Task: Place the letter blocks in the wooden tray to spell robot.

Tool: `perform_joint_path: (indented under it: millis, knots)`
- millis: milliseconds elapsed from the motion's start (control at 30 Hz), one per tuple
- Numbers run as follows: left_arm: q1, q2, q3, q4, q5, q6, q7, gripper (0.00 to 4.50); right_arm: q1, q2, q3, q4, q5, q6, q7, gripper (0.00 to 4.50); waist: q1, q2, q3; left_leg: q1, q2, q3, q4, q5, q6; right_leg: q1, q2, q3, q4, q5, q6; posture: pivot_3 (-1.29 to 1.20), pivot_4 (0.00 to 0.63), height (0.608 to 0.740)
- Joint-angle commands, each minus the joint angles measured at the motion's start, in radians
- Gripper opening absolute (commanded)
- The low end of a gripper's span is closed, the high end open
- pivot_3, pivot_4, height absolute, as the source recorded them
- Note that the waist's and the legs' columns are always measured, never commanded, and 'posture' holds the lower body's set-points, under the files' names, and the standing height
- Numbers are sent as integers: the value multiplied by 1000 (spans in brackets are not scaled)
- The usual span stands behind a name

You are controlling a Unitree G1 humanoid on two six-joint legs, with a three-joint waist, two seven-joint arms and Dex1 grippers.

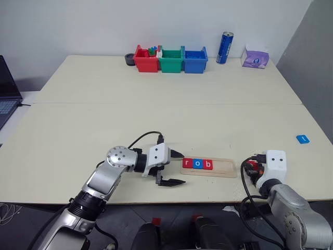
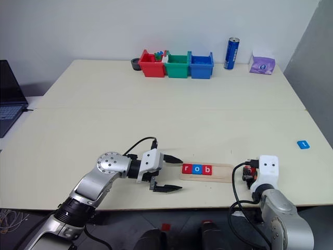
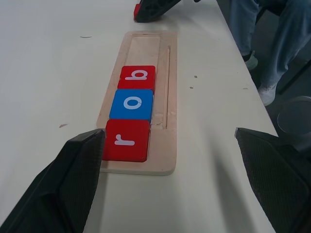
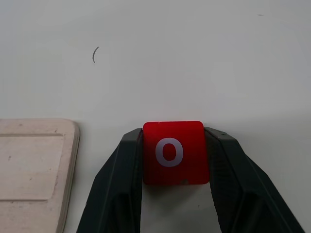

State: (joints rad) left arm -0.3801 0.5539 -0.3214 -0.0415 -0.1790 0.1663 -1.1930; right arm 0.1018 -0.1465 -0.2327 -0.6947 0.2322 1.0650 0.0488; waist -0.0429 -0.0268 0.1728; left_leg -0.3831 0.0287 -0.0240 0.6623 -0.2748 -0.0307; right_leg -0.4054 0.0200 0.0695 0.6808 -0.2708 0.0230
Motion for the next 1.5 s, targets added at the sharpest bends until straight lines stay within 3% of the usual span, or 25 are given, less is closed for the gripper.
perform_joint_path:
  millis: [33, 233, 267, 400, 567, 733, 833, 1100, 1333, 1433, 1500]
  knots:
    - [-11, -2, 5, -13, -2, -19, -1, 4500, -10, 34, -16, 29, 6, -18, -19, 2175, 0, 0, 0, 0, 0, 0, 0, 0, 0, 0, 0, 0, 0, 0, 0, 0, 150, 740]
    - [-8, 0, 7, -12, 1, -22, 2, 4500, -68, 44, -36, -26, 19, -13, -23, 4294, 0, 0, 0, 0, 0, 0, 0, 0, 0, 0, -1, 0, 0, 0, 0, 0, 150, 740]
    - [-8, 0, 7, -10, 1, -22, 3, 4500, -88, 26, -40, -43, 20, -9, -18, 4471, 0, 1, 0, 0, 0, 0, 0, 0, 0, 0, -1, 0, 0, 0, 0, 0, 150, 740]
    - [-8, -1, 7, -8, 3, -24, 4, 4500, -162, -112, -79, -61, 48, 41, 54, 4471, 0, 1, 1, -1, -1, 0, 0, 0, 0, -2, -2, 0, 0, 0, 0, 0, 150, 740]
    - [-13, -3, 5, -2, 4, -24, 2, 4500, -167, -443, -76, 26, 145, 22, 355, 4471, 4, 1, 1, -2, -2, 1, 0, 0, 0, -1, -3, -1, -2, 0, 1, 0, 150, 740]
    - [-20, -6, -1, 3, 7, -27, -2, 4500, -101, -754, 5, 164, 140, -208, 692, 4471, 10, 0, 2, -3, -2, 1, 0, 0, 0, -1, -3, -1, -3, -1, 1, 0, 150, 740]
    - [-24, -10, -3, 1, 9, -25, 2, 4500, -92, -861, 81, 277, 94, -362, 829, 4471, 9, 0, 2, -2, -3, 2, 0, 0, 0, -1, -2, -2, -2, -1, 1, 0, 150, 740]
    - [-20, -8, -3, -11, 10, -19, 3, 4500, -236, -929, 265, 535, -23, -625, 1017, 4471, 9, -1, 3, -1, -2, 3, 0, 0, 0, -1, -2, -2, -2, 0, 1, 0, 150, 740]
    - [-13, -3, 1, -24, 10, -11, 8, 4500, -360, -926, 377, 681, -91, -688, 1139, 4471, 11, -1, 3, -1, -1, 2, 1, 0, 0, -1, -3, -2, -1, 0, 1, 0, 150, 740]
    - [-9, 0, 3, -30, 9, -7, 11, 4500, -377, -923, 389, 704, -102, -688, 1163, 3900, 12, -1, 3, -1, -1, 2, 1, 0, 0, -1, -3, -3, -1, 0, 1, 0, 150, 740]
    - [-6, 2, 6, -32, 8, -5, 13, 4500, -382, -912, 383, 707, -96, -685, 1169, 3211, 12, -1, 3, -1, -1, 2, 1, 0, 0, -1, -3, -3, -1, 0, 1, 0, 150, 740]
